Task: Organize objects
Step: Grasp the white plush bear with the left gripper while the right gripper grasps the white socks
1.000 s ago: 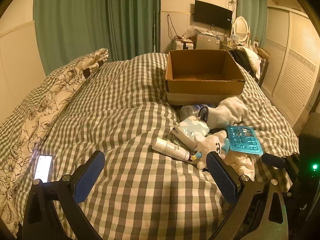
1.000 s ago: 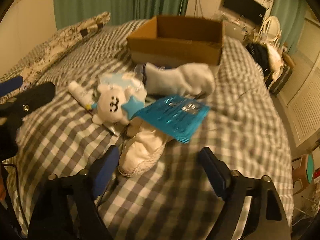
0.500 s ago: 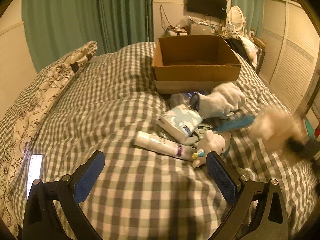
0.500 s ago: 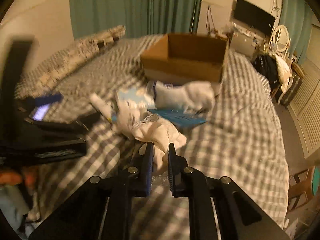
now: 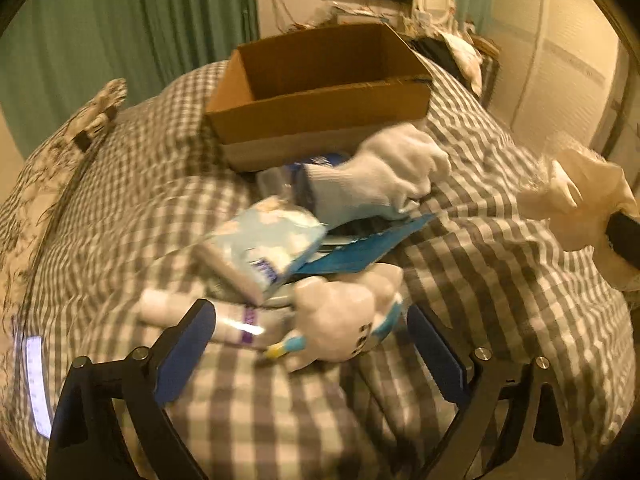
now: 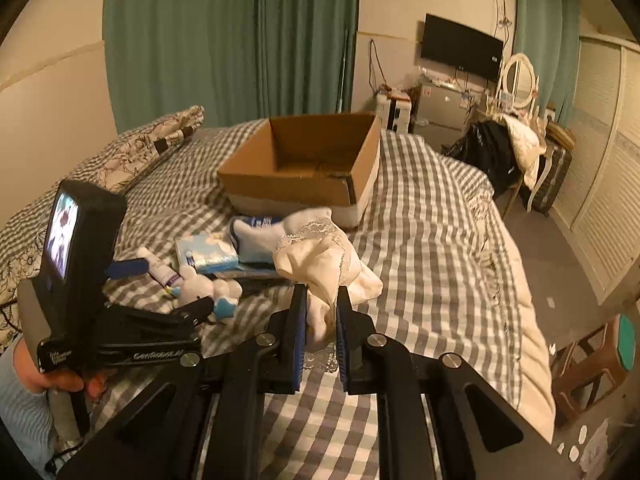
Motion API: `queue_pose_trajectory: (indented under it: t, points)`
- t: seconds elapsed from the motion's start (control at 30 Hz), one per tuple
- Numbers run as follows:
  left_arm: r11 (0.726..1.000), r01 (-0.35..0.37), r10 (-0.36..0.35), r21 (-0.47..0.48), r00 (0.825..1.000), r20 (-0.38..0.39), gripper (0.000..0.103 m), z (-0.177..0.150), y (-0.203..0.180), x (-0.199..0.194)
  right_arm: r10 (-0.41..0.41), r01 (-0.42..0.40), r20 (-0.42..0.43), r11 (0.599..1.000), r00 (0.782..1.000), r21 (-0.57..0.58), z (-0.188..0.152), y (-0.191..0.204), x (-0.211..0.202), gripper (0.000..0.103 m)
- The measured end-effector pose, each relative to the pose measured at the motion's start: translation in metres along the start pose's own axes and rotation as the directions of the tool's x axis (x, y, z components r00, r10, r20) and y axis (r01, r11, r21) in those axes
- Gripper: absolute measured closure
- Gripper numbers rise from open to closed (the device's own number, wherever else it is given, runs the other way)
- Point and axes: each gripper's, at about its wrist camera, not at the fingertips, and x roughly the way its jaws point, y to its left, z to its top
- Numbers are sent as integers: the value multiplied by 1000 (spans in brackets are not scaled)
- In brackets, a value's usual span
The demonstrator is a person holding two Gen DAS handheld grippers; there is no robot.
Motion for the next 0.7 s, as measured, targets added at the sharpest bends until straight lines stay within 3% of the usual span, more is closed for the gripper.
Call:
queue_pose_trajectory:
  t: [0.07,0.13,0.47,0.5,0.57,0.7]
  points:
    - [999,-2,2,34,1000,-8,12,1,-8,6,4,-4,-12,1000,1000,5,-2,-5,8,91]
    - [998,1,0,62,1000,-25,30,1,-16,10,6,-6,-20,1000,1000,10,-4,-8,11,91]
    - [996,7,-7,91,1000,4,33,-6,-21,-11,1,-1,-25,1000,1000,23,-9,-12,9,91]
    - [996,9,-10,88,1000,10,35,-7,-20,-16,0,1,-20,1000,1000,21,-8,-11,7,91]
    - [997,28,-29,75,999,20,63,-7,-18,-25,-4,4,-8,1000,1000,14,-7,-9,1,91]
    - [997,57,-57,58,998,8,64,-11,-13,-30,-11,11,10,1000,1000,2,-5,-4,-11,91]
